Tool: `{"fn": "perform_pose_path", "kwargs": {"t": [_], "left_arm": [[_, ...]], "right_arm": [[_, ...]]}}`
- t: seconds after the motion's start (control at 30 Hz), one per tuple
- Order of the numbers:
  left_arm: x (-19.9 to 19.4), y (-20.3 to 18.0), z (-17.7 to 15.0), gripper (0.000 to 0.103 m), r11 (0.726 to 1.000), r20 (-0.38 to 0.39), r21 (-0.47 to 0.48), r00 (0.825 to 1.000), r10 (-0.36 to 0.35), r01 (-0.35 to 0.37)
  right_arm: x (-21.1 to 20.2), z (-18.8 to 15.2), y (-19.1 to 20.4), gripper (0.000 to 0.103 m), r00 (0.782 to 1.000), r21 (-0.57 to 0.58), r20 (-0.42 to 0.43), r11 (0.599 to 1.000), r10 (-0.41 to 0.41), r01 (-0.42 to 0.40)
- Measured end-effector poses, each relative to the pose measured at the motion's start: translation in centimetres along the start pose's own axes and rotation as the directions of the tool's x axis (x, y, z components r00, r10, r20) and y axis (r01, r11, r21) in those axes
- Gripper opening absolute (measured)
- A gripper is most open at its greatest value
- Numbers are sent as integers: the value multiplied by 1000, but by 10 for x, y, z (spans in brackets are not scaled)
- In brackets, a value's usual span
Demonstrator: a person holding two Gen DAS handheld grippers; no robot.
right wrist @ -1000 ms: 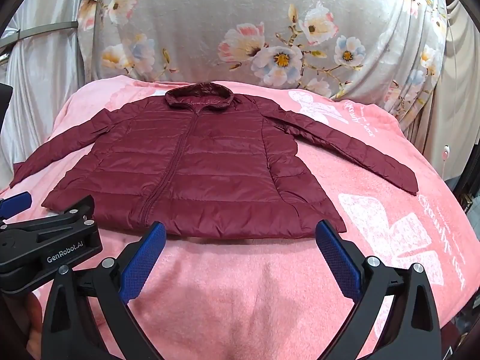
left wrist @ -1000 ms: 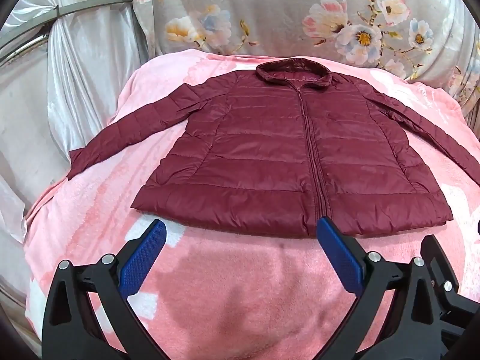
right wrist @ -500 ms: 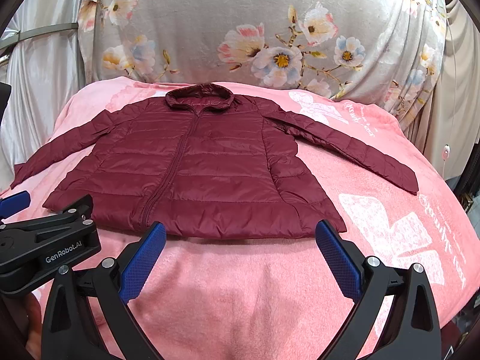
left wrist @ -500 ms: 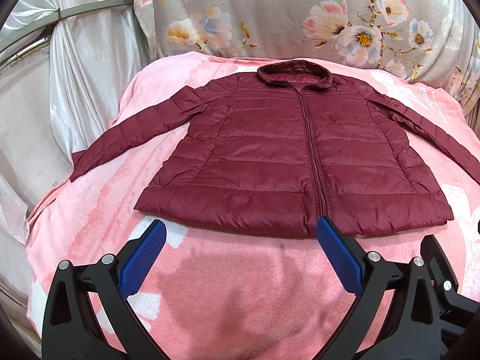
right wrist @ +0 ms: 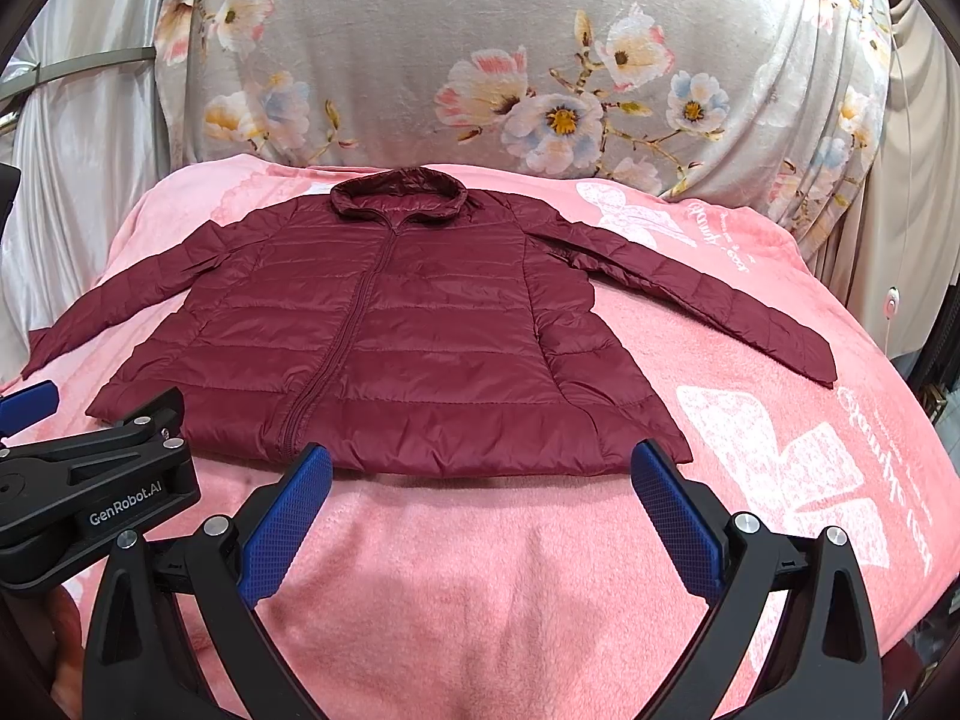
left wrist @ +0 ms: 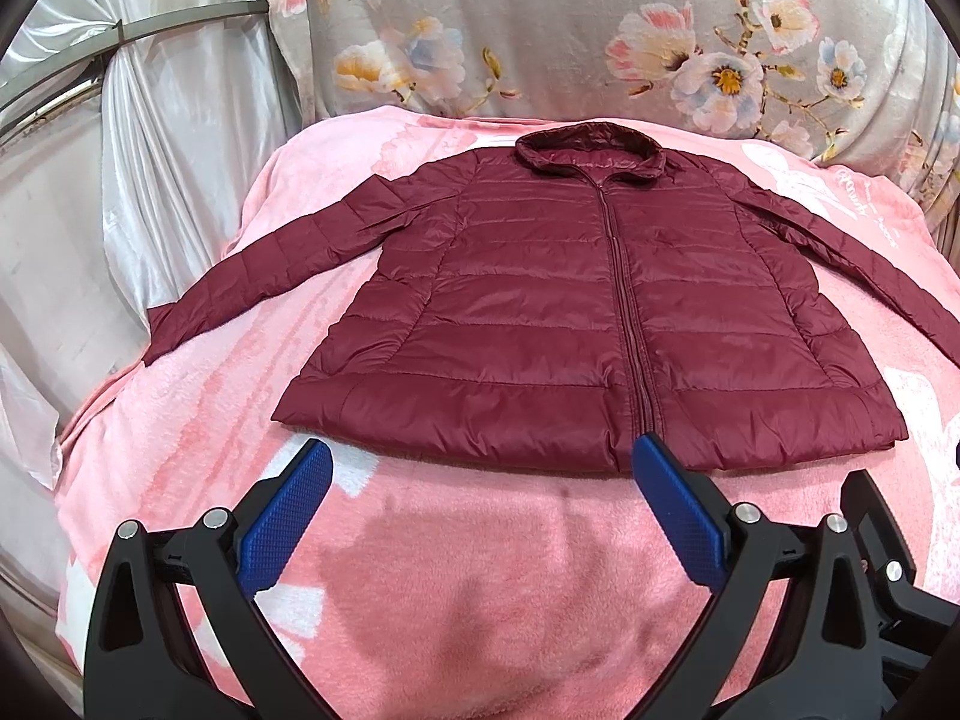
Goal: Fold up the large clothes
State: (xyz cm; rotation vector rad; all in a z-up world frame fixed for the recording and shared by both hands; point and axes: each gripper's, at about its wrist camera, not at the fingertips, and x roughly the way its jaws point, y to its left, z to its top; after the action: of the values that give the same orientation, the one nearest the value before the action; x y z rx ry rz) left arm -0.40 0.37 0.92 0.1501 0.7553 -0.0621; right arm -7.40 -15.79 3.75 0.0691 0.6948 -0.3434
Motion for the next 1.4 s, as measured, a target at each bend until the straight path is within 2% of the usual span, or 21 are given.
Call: {"fn": "perform_pose_path", "kwargs": {"t": [1.4], "left_arm": [[0,-2,-2,97,1000,4,5,1000,6,-6]], "right_arm": [[5,0,2,98,1000,6,-2,1000,2,-2]]}}
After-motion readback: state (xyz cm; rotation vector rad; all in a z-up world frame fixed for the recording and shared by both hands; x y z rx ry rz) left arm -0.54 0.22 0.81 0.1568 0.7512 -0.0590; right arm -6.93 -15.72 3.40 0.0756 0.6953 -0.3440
